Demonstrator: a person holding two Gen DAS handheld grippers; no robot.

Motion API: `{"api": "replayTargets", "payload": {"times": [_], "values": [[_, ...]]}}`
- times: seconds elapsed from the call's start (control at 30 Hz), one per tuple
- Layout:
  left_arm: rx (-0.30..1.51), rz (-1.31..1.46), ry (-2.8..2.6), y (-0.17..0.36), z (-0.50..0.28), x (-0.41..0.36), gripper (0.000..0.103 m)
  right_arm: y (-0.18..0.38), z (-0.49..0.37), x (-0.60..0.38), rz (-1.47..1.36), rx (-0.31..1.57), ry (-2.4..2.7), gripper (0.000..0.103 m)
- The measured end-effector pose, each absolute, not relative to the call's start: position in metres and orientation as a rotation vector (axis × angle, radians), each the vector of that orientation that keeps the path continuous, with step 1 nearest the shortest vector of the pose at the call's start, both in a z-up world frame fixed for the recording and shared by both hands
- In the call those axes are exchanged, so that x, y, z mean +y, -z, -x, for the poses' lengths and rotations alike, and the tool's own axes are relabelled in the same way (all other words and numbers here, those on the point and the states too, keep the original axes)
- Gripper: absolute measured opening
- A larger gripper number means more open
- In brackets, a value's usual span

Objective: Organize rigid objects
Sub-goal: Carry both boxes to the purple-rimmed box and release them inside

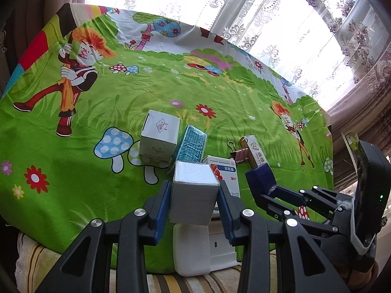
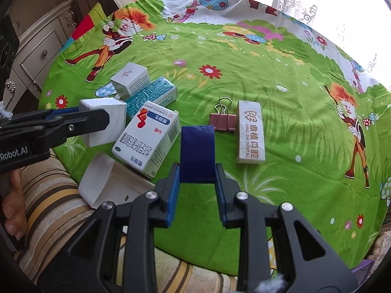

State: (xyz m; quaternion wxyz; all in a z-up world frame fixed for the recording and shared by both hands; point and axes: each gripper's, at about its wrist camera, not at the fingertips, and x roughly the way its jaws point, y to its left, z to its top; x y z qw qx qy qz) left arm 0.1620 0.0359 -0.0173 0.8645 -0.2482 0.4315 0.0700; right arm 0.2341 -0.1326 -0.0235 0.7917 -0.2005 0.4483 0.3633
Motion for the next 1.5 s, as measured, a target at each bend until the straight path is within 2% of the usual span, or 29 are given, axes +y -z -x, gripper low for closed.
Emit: {"api": "replayTargets", "payload": {"times": [0.67,1.5], "values": [[0.830,0.384,-0.048,-0.033,-0.146,-0.033,0.038,-0.019,-0.200,-0.210,0.278,0.900,-0.670,0.031],[0.897,0.183,0.327,-0.059,-0.136,-0.205,0.038,-0.057,-0.157,-0.374,0.133,0.814,-0.399,0.031]]}}
